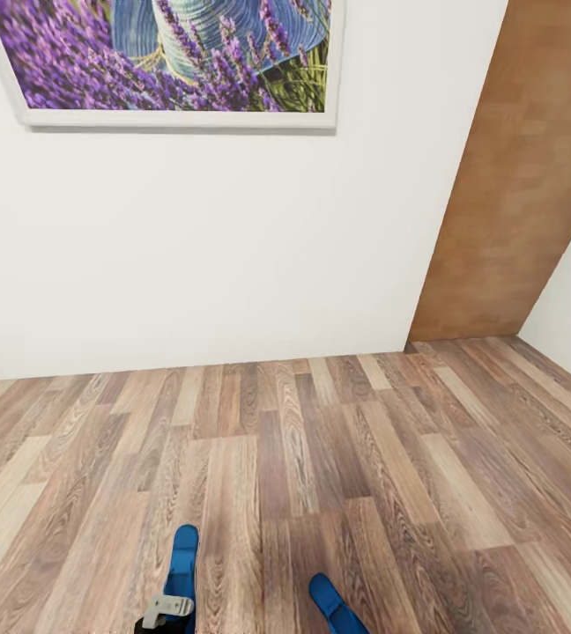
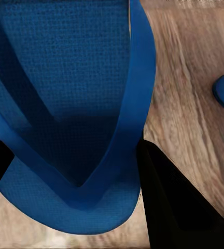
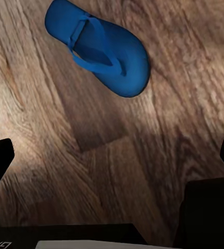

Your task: In the bedroom, move the book from the bed onto either nightstand, and place the two sandals side by side next to the bed.

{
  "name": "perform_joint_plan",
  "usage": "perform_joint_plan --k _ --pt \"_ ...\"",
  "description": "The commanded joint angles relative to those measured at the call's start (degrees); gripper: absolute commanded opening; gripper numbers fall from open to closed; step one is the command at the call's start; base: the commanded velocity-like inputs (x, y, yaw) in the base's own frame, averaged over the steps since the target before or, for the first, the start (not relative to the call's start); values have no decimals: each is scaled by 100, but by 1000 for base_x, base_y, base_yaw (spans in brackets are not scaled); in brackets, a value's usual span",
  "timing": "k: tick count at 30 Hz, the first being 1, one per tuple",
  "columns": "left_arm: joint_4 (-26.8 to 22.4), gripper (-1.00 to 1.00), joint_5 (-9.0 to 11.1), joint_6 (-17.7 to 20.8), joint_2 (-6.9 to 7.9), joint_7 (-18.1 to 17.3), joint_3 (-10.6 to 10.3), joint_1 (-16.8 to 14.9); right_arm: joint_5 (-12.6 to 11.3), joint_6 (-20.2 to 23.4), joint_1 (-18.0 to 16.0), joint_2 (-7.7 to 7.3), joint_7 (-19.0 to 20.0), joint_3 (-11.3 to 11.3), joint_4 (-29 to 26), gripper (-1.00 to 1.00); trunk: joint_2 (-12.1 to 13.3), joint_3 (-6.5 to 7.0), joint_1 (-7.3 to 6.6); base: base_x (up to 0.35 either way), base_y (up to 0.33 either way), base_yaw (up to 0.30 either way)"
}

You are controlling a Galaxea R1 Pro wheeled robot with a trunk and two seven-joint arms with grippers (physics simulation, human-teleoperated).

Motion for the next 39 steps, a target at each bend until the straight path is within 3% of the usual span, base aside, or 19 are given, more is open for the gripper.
perform_joint_plan --k 1,28,39 --pt "7 -100 -53 -26 -3 -34 47 -6 -60 58 0 2 27 -20 -6 100 -2 -5 -1 -2 0 291" --pt "9 -100 -53 -30 -3 -34 47 -4 -60 58 0 2 35 -20 -7 100 -2 -5 -1 0 0 289" --pt "7 -100 -53 -27 -3 -34 47 -5 -60 67 0 2 35 -38 -6 100 -2 -7 -1 -134 0 92"
